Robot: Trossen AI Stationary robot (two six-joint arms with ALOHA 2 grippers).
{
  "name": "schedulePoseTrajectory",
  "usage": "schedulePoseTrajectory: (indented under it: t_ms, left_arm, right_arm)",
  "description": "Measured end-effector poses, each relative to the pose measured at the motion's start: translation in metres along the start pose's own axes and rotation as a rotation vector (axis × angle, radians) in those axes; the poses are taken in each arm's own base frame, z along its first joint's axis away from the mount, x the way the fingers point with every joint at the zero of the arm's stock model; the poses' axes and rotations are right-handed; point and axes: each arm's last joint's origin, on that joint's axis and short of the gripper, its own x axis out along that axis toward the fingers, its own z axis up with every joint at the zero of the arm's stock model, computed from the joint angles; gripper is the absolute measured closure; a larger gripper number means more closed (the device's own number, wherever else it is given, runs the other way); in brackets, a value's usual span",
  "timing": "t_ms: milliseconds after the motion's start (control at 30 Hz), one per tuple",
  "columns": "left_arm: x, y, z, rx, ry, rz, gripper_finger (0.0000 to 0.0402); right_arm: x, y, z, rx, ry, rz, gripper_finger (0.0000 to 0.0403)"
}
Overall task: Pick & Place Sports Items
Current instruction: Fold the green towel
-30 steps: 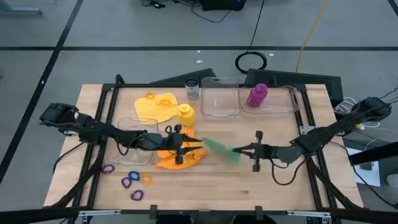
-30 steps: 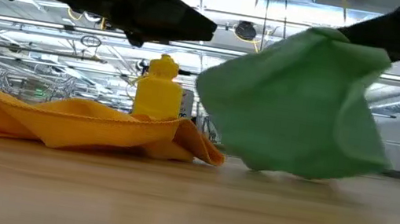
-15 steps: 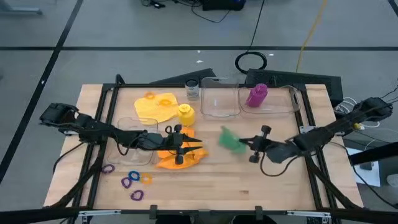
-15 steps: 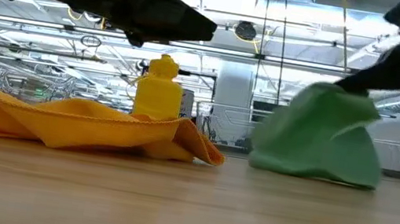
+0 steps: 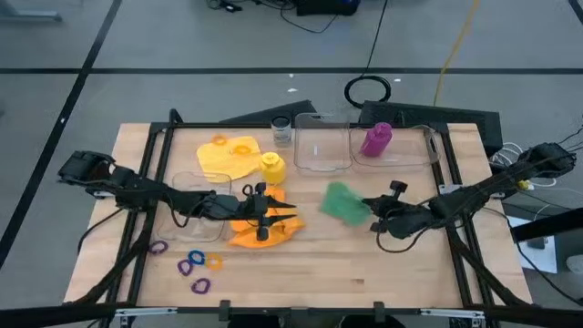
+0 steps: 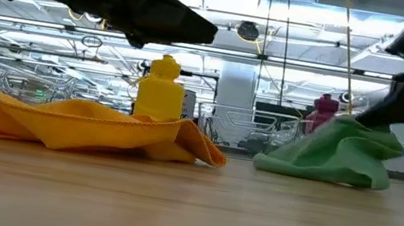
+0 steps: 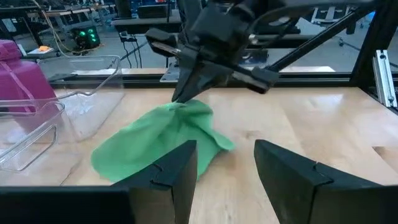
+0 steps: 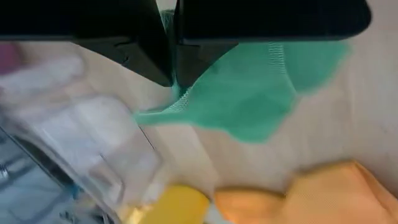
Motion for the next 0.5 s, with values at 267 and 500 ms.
schedulePoseTrajectory:
  t_ms: [267, 500]
  left_arm:
    - [0.0, 0.0, 0.0, -0.013, 0.002, 0.001, 0.0263]
    - [0.0, 0.0, 0.0, -0.014, 0.003, 0.001, 0.0263]
  right_arm:
    - [-0.001, -0.007, -0.012, -0.008, 0.094, -0.053, 0.0403]
    - [0.003, -0.009, -0.017, -0.044, 0.135, -0.082, 0.0403]
